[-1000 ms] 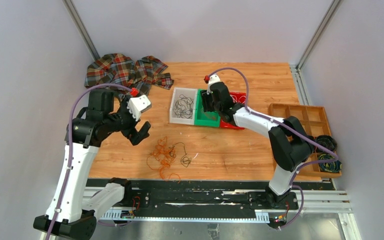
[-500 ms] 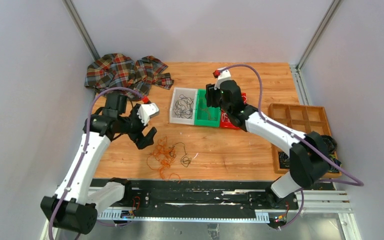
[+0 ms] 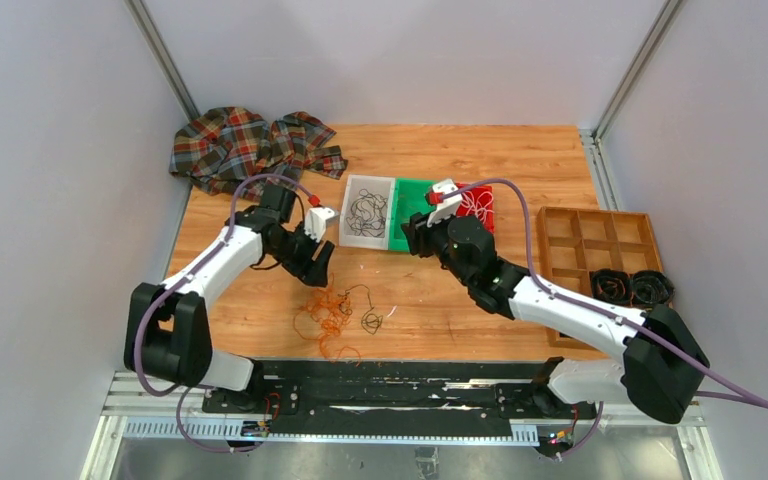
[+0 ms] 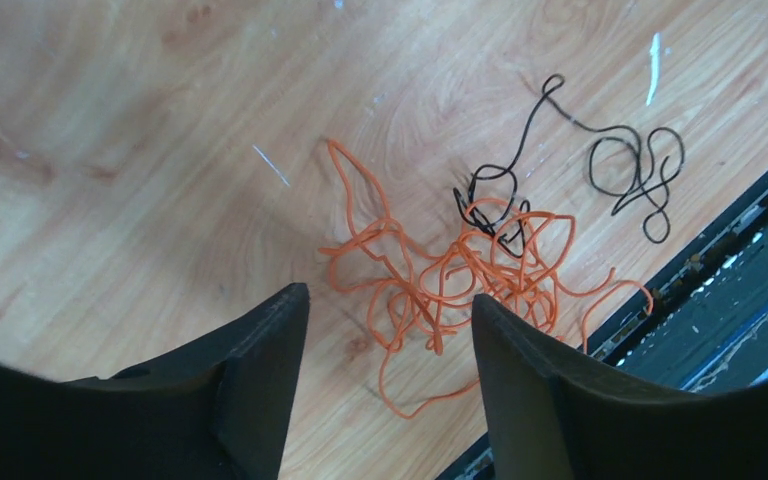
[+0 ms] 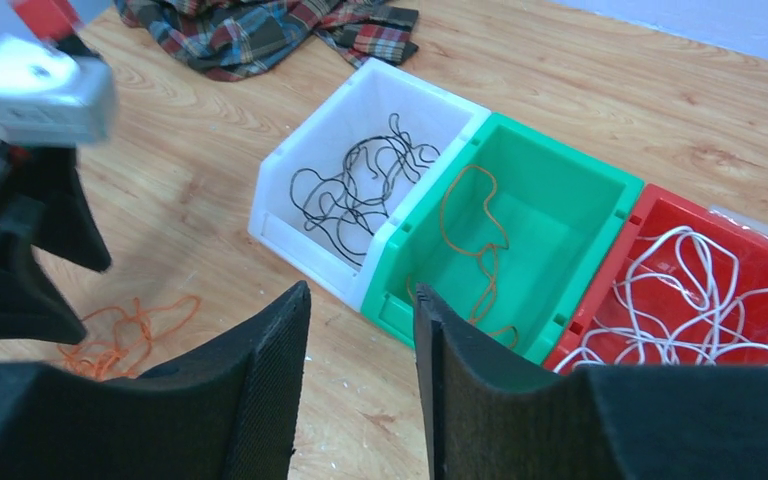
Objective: Untangle the cables
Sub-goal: Place the cable in the bin, then untie the cable.
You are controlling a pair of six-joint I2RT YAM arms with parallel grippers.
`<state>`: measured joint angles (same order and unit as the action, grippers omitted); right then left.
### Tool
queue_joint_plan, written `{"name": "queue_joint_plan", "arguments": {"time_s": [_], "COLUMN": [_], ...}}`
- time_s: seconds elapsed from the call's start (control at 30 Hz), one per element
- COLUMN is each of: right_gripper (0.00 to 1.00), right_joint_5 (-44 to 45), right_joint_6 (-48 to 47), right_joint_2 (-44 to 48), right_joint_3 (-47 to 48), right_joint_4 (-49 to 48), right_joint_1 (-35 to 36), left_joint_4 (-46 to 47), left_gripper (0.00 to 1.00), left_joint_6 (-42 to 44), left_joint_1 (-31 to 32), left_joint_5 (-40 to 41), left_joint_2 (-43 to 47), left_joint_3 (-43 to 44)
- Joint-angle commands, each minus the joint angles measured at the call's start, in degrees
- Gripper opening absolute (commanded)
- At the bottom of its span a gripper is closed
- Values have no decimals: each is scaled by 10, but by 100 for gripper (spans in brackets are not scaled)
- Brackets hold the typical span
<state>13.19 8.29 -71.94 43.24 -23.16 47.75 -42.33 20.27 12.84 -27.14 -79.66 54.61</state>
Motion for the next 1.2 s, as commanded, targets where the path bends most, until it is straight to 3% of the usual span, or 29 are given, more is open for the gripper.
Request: {"name": "queue_joint_plan", "arguments": {"time_s": [0.0, 0.2, 0.37, 0.43, 0.53, 0.77, 1.17], "right_gripper": [40, 22, 12, 14, 29, 48, 57], "right_joint_5": [26, 25, 10, -1, -35, -177, -271], "right_joint_6": [-7, -17, -12, -7, -5, -20, 27], "right_joint_2": [14, 10, 8, 3, -3, -36, -124], "right_joint_3": [-14, -19, -23, -24, -23, 2, 59], "right_joint_4": [-50, -69, -83, -90, -109, -154, -233], "right_joint_1": [19, 36, 44, 45, 51, 91, 127], "left_joint_4": [43, 42, 21, -6, -61, -168, -289], "left_gripper": [59, 40, 2, 1, 1, 1, 1], "left_joint_6": [-42, -52, -35, -26, 3, 64, 95], "left_joint_1": [13, 22, 22, 23, 23, 30, 50], "left_joint_5": [22, 22, 41, 43, 37, 25, -27], "left_joint_2": [-27, -66, -48, -29, 5, 80, 134], "left_joint_3": [-21, -11, 20, 44, 83, 163, 312]}}
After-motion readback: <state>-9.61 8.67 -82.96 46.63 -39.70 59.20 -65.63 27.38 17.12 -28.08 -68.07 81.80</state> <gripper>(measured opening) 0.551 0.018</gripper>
